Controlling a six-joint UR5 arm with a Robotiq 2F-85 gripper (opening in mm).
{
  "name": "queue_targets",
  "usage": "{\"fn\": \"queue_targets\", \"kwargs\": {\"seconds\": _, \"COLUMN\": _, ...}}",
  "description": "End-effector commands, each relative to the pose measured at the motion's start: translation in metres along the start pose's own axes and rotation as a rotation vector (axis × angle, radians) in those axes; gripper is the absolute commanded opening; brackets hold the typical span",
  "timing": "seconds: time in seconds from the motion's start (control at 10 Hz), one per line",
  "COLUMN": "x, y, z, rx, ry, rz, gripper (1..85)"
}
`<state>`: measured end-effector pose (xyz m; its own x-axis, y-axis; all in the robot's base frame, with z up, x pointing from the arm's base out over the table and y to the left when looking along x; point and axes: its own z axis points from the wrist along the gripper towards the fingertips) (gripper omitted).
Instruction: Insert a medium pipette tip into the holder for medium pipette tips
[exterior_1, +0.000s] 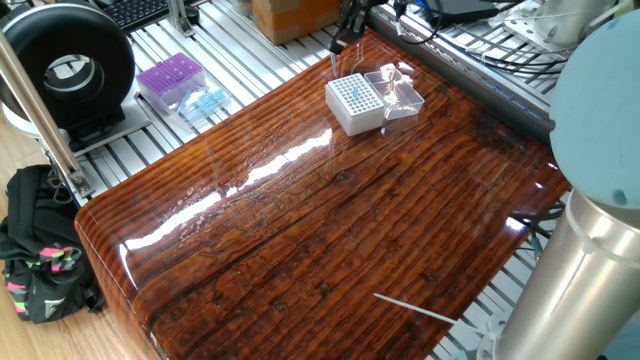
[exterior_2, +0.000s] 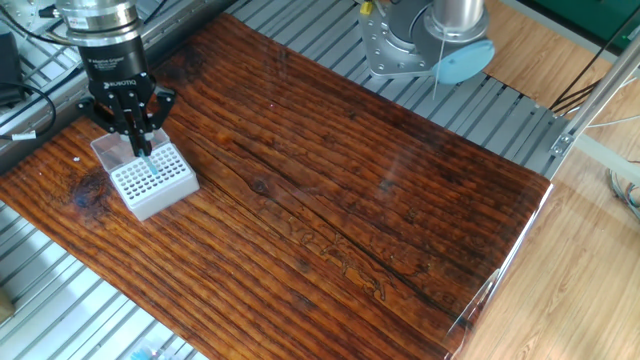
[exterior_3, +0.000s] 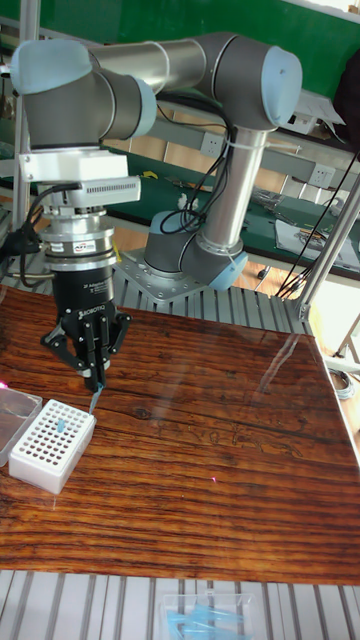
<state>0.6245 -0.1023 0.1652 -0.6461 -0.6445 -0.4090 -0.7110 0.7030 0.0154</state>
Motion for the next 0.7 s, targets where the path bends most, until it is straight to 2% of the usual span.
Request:
{"fn": "queue_targets", "kwargs": {"seconds": 0.0, "x": 0.014, "y": 0.000, "z": 0.004, "rx": -0.014, "ry": -0.040, "rz": -0.023, "gripper": 1.0}}
{"fn": "queue_targets", "kwargs": {"seconds": 0.2, "x": 0.015, "y": 0.000, "z": 0.002, "rx": -0.011, "ry": -0.018, "rz": -0.036, "gripper": 1.0}}
{"fn": "queue_targets", "kwargs": {"seconds": 0.3, "x": 0.023, "y": -0.007, "z": 0.002, "rx": 0.013, "ry": 0.016, "rz": -0.002, "gripper": 1.0}}
{"fn": "queue_targets", "kwargs": {"seconds": 0.4, "x": 0.026, "y": -0.008, "z": 0.002, "rx": 0.017, "ry": 0.025, "rz": 0.060, "gripper": 1.0}}
{"fn": "queue_targets", "kwargs": {"seconds": 0.5, "x": 0.022, "y": -0.011, "z": 0.002, "rx": 0.031, "ry": 0.009, "rz": 0.118, "gripper": 1.0}}
{"fn": "queue_targets", "kwargs": {"seconds": 0.6, "x": 0.009, "y": -0.017, "z": 0.002, "rx": 0.049, "ry": -0.044, "rz": 0.164, "gripper": 1.0}}
